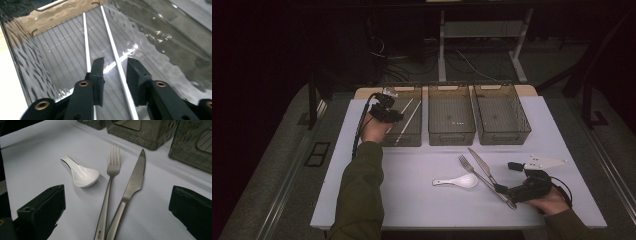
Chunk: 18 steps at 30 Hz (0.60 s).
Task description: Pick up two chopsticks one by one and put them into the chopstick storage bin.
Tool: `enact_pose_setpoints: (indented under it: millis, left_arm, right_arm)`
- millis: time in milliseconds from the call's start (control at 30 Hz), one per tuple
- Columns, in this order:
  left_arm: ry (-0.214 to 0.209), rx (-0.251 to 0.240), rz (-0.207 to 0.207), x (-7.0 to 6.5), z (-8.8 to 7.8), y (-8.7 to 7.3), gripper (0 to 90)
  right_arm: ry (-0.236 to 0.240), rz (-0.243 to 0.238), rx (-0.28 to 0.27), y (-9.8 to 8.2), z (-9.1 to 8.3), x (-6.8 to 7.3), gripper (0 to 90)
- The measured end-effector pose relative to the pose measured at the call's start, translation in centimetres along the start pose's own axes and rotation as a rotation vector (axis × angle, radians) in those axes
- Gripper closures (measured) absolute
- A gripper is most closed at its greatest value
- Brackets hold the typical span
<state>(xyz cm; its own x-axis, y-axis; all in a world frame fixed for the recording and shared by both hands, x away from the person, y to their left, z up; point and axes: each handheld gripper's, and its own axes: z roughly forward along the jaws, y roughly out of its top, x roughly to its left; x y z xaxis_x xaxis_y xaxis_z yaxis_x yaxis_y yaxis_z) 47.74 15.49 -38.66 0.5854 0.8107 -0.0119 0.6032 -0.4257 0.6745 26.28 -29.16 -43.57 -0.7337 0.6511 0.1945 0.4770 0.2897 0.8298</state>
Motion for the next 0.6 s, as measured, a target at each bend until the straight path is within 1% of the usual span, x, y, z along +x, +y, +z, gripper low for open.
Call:
enact_pose_setpoints:
  millis: [67, 167, 267, 433, 500, 533, 567, 600]
  left_arm:
    - [-0.012, -0.016, 0.000, -0.1, -0.2, 0.0, 60.8]
    - [-0.054, -0.028, 0.011, -0.2, -0.8, 0.1, 53.9]
    - [-0.114, -0.083, 0.016, -0.6, -1.6, 0.2, 49.2]
    - [-0.174, -0.133, 0.042, -1.7, -3.1, 0.4, 42.4]
    - [-0.217, -0.148, 0.045, -2.2, -3.7, 0.4, 40.5]
    - [-0.229, -0.160, 0.051, -2.5, -4.2, 0.4, 39.3]
    - [-0.237, -0.164, 0.053, -2.7, -4.4, 0.3, 38.2]
    - [-0.246, -0.164, 0.065, -3.0, -4.8, 0.3, 37.2]
  right_arm:
    - [0.000, 0.005, 0.001, 0.0, 0.0, 0.0, 0.8]
    - [-0.001, 0.006, 0.001, 0.0, 0.1, -0.1, 0.8]
    - [-0.003, 0.006, 0.001, 0.0, 0.0, -0.1, 0.8]
    - [-0.005, 0.005, 0.001, 0.0, 0.0, -0.1, 0.8]
    - [-0.006, 0.004, 0.005, 0.0, 0.1, 0.0, 0.8]
    - [-0.005, 0.004, 0.007, 0.0, 0.0, 0.0, 0.8]
    - [-0.005, 0.003, 0.004, 0.0, 0.0, 0.0, 0.8]
    - [-0.005, 0.002, 0.002, 0.0, 0.0, 0.0, 0.8]
